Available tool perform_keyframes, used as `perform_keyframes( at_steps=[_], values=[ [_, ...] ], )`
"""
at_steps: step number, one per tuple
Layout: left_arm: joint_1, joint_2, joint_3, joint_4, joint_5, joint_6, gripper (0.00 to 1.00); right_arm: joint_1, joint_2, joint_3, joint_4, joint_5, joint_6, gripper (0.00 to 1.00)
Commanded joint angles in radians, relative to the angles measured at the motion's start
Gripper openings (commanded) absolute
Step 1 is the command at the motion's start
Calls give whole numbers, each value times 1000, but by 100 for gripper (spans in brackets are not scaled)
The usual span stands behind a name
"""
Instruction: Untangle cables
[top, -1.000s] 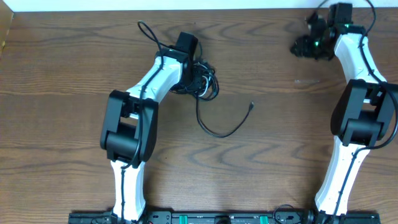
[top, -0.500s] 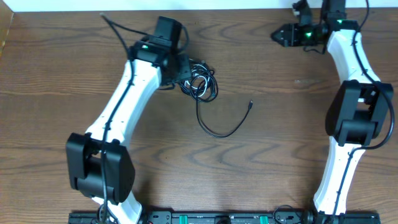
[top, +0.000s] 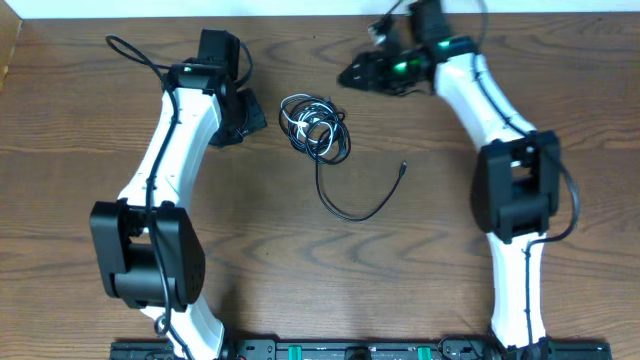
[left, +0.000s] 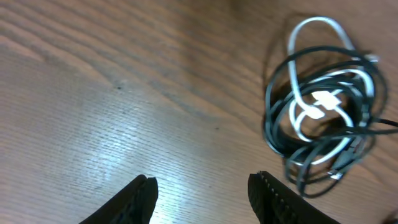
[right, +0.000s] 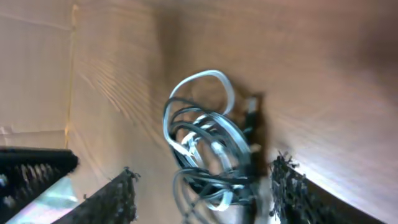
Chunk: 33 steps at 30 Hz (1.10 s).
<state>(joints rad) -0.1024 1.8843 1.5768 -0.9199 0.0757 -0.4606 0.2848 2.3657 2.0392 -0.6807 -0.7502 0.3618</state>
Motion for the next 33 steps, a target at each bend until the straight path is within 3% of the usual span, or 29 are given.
perform_keyframes(
  at_steps=[1, 7, 14, 33],
  values=[
    [2, 22, -10, -7, -39, -8, 56, 61, 3, 6, 0, 149, 176, 68],
    [1, 23, -10, -8, -39, -8, 58, 131, 4, 6, -10, 255, 301, 65],
    [1, 23, -11, -17, -39, -9, 58, 156, 4, -23, -11, 311, 446, 53],
    [0, 23, -11, -23, -35, -9, 58, 153, 4, -27, -129, 326, 514, 59]
  ],
)
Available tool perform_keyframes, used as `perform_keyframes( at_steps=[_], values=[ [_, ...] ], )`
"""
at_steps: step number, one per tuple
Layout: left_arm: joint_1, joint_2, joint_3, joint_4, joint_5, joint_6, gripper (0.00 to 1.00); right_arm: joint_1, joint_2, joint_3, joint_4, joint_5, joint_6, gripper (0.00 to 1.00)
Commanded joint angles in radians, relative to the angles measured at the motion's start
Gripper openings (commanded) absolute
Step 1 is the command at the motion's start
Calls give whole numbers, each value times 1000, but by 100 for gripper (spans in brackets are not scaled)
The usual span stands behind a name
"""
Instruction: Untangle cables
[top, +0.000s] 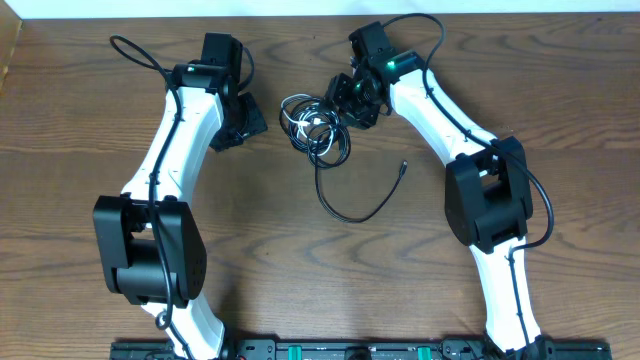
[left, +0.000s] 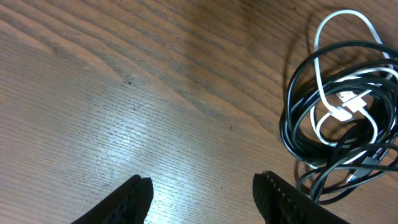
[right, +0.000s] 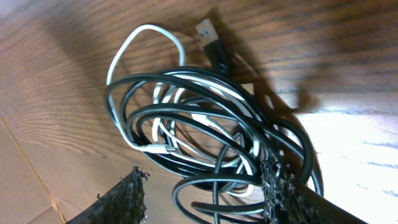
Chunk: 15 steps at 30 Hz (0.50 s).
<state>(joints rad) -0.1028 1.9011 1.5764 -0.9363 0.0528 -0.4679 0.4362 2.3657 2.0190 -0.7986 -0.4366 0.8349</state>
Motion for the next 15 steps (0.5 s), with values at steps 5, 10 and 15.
perform_keyframes(
  at_steps=[5, 10, 15],
  values=[
    [-5, 6, -11, -10, -12, -2, 59, -10, 4, -7, -13, 36, 44, 60],
    [-15, 6, -11, -9, -13, -2, 59, -49, 4, -7, -6, 65, 45, 62],
    [-22, 6, -11, -9, -13, -2, 59, -93, 4, -7, -24, 21, 61, 63]
  ],
)
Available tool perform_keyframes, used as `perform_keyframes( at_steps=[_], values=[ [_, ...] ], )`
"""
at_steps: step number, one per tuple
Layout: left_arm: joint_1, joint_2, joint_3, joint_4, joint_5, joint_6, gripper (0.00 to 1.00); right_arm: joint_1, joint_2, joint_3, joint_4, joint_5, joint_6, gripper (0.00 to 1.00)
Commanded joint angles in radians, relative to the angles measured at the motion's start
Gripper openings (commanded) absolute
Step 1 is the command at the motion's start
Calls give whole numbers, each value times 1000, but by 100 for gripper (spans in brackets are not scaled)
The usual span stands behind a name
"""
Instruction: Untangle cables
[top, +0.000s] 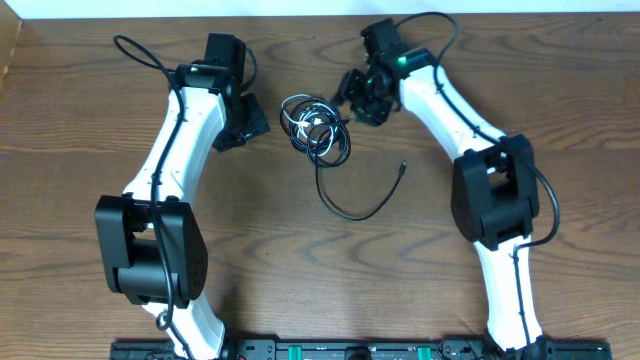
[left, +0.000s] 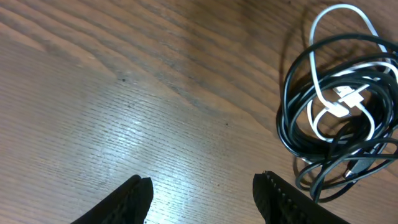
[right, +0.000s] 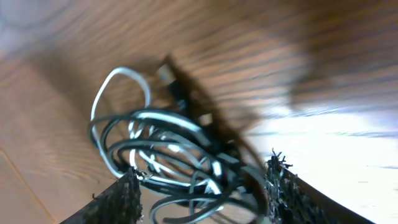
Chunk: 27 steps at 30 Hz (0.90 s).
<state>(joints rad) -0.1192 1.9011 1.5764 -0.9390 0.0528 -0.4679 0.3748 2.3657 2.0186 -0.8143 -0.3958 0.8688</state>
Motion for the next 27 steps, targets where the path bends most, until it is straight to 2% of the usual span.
perform_keyframes(
  at_steps=[1, 6, 11, 16, 18, 19, 23, 27],
  values=[
    [-6, 6, -11, -6, -13, -2, 59, -43, 4, -7, -14, -43, 34, 63],
    [-6, 6, -11, -6, -13, -2, 59, -58, 4, -7, -17, -113, 37, 60],
    [-6, 6, -11, -7, -13, -2, 59, -21, 4, -7, -24, -112, 111, 55],
    [-6, 6, -11, -7, -13, -2, 59, 28, 4, -7, -24, -51, 127, 53],
    [-6, 6, -11, -7, -13, -2, 59, 42, 4, -7, -24, -29, 127, 49],
    [-6, 6, -11, -6, -13, -1, 98, 47, 4, -7, -24, -26, 127, 46],
    [-6, 6, -11, -6, -13, -1, 98, 61, 4, -7, -24, 23, 153, 32],
    [-6, 6, -11, -6, -13, -1, 98, 64, 4, -7, -24, 70, 193, 28]
  ],
)
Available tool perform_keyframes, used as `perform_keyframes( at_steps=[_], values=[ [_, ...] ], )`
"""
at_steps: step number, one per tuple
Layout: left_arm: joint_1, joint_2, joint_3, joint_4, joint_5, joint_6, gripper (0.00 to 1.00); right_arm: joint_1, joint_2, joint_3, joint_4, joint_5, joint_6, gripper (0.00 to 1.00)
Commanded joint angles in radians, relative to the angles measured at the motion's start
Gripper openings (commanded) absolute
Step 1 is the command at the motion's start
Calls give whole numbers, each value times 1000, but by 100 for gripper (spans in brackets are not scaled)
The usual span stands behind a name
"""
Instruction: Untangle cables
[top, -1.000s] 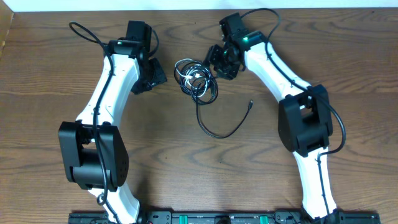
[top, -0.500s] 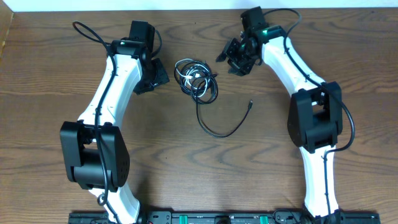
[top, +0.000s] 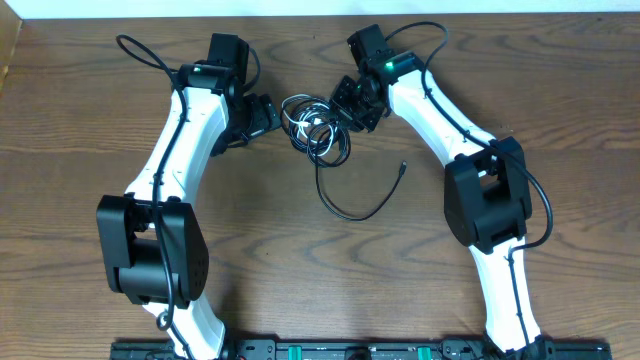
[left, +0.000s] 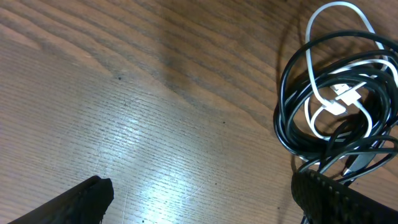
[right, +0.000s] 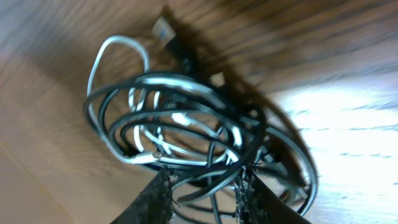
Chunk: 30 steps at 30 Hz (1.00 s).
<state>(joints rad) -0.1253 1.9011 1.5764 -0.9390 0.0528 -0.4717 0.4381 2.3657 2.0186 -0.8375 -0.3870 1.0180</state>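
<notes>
A tangle (top: 315, 125) of black and white cables lies at the table's back middle. A black tail (top: 360, 208) curves out of it toward the front and ends in a small plug (top: 402, 168). My left gripper (top: 258, 115) stands just left of the tangle, open wide. In the left wrist view the coil (left: 336, 93) fills the upper right, and the left gripper (left: 200, 186) has its right fingertip at the coil's lower edge. My right gripper (top: 348, 108) is at the coil's right rim. The right gripper (right: 204, 180) is half narrowed, with black strands (right: 205, 165) crossing between its fingertips.
The brown wooden table (top: 90, 160) runs to a white strip along its back edge (top: 300, 8). A black rail (top: 340, 350) with the arm bases sits at the front edge. A silver USB plug (right: 160, 26) sticks out of the coil's far side.
My left gripper has opened wider and moved right, up against the tangle. My right gripper has moved onto the coil's rim and its fingers have come closer together around some strands.
At first my right gripper was at the back right, well clear of the tangle, with the left one open to the tangle's left. The right gripper was then beside the coil, then slightly back from it. Now both grippers stand at opposite sides of the coil, which has not moved.
</notes>
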Motion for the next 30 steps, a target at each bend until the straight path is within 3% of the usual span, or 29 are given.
perform_keyframes(
  at_steps=[1, 6, 15, 21, 28, 30],
  values=[
    [0, 6, -11, -6, -13, 3, 98, 2, 4, -8, 0, 65, 45, 26],
    [0, 6, -10, -6, -13, 3, 98, 6, 4, -13, 0, 115, 76, 22],
    [0, 6, -11, -6, -13, 3, 98, 29, 9, -26, 35, 135, 115, 34],
    [0, 6, -11, -6, -13, 2, 98, 42, 12, -40, 63, 142, 115, 36],
    [0, 6, -11, -6, -13, 2, 98, 42, 26, -50, 64, 146, 114, 25],
    [0, 6, -11, -6, -13, 3, 98, 42, 26, -54, 73, 171, 103, 11]
  ],
)
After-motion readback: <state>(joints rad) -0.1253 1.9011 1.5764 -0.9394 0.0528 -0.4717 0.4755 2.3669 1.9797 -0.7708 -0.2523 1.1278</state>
